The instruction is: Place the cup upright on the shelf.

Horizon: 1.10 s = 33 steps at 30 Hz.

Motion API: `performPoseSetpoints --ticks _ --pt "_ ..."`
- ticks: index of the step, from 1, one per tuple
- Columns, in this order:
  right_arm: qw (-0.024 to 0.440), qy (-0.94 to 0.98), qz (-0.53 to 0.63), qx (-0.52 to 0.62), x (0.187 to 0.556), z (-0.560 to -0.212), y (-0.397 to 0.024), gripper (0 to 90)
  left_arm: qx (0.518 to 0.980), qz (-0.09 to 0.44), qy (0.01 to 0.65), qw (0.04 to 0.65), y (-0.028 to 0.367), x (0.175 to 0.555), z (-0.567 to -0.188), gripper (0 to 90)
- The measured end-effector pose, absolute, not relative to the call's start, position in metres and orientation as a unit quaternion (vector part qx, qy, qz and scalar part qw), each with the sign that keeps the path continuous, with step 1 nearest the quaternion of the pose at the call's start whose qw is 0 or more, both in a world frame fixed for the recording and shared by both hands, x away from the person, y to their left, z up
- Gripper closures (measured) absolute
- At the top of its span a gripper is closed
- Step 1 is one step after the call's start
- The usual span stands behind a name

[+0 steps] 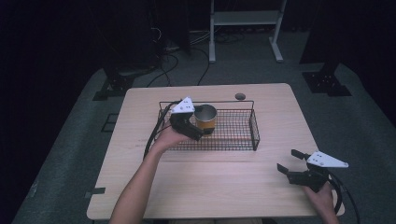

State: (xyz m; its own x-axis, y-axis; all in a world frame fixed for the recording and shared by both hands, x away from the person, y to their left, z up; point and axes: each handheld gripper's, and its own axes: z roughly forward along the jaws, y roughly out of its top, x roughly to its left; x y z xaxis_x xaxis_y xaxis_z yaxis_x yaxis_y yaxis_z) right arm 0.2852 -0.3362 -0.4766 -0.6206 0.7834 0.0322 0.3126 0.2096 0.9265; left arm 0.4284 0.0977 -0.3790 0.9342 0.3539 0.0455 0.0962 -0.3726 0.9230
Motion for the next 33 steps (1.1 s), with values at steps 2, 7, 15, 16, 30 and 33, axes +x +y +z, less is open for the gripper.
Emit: performPoseSetpoints --ticks 2,7,15,16,30,33 --pt "0.232 0.743 0.508 0.369 0.285 -0.477 -0.336 13.7 0.823 0.12 0.137 0.539 0.098 0.427 -0.38 0.5" --pt "0.232 0.743 0.508 0.369 0.285 -0.477 -0.336 13.7 0.821 0.119 0.136 0.542 0.097 0.425 -0.381 0.5" --pt "0.232 0.743 0.508 0.369 0.285 -0.477 -0.336 13.7 0.823 0.118 0.128 0.541 0.094 0.418 -0.383 0.5" --pt "0.232 0.743 0.508 0.369 0.285 -0.477 -0.336 13.7 0.823 0.118 0.128 0.54 0.093 0.417 -0.383 0.5" --pt "0.233 0.743 0.507 0.369 0.285 -0.477 -0.336 13.7 0.823 0.11 0.109 0.546 0.088 0.402 -0.387 0.5" --pt "0.233 0.744 0.507 0.369 0.285 -0.477 -0.336 13.7 0.824 0.107 0.106 0.546 0.087 0.398 -0.389 0.5"
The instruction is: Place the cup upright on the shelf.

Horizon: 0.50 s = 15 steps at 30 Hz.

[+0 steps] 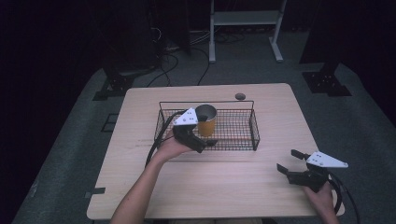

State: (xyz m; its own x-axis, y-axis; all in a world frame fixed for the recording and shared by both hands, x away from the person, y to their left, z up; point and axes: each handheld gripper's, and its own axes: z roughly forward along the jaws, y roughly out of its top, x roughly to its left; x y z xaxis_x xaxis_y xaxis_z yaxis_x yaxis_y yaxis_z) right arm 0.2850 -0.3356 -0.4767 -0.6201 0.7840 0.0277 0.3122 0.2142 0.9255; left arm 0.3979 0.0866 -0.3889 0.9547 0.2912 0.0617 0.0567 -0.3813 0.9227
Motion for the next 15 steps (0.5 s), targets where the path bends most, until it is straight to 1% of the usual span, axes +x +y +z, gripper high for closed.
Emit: performPoseSetpoints --ticks 15 --pt "0.233 0.744 0.506 0.368 0.285 -0.477 -0.335 13.7 0.823 0.099 0.1 0.55 0.086 0.383 -0.398 0.5"
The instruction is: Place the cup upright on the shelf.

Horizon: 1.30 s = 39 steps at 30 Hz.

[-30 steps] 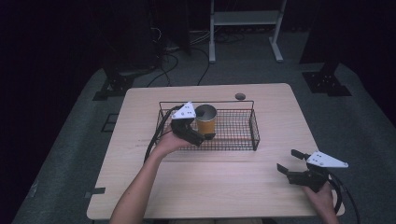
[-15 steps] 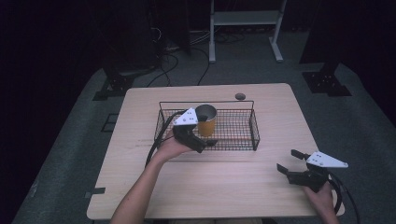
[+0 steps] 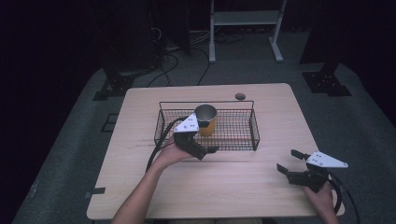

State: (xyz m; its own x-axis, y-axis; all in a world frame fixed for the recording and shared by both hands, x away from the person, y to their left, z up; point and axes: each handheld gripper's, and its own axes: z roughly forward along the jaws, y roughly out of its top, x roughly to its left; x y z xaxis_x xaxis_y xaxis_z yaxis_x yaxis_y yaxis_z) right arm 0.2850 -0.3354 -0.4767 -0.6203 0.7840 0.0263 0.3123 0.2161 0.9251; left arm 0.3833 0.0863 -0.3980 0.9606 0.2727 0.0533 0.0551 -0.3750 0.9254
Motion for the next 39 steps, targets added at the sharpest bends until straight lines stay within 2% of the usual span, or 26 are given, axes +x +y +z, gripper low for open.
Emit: performPoseSetpoints --ticks 39 --pt "0.233 0.745 0.505 0.369 0.285 -0.477 -0.335 13.7 0.819 0.096 0.109 0.555 0.104 0.351 -0.421 0.5"
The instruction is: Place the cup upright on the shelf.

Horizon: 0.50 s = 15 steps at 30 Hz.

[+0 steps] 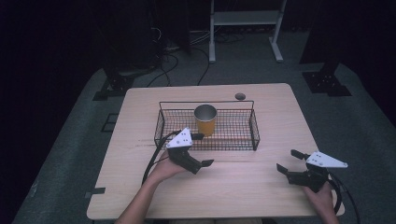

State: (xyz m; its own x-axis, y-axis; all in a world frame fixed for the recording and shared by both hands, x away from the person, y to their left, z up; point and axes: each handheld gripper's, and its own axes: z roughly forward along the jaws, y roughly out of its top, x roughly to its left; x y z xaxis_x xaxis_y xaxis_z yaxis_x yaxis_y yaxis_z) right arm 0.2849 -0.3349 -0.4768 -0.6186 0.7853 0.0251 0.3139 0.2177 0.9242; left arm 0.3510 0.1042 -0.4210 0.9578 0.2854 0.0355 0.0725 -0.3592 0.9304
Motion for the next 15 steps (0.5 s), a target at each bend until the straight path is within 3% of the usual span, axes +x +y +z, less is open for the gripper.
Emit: performPoseSetpoints --ticks 15 --pt "0.234 0.744 0.505 0.369 0.285 -0.477 -0.335 13.7 0.815 0.099 0.111 0.56 0.11 0.339 -0.426 0.5"
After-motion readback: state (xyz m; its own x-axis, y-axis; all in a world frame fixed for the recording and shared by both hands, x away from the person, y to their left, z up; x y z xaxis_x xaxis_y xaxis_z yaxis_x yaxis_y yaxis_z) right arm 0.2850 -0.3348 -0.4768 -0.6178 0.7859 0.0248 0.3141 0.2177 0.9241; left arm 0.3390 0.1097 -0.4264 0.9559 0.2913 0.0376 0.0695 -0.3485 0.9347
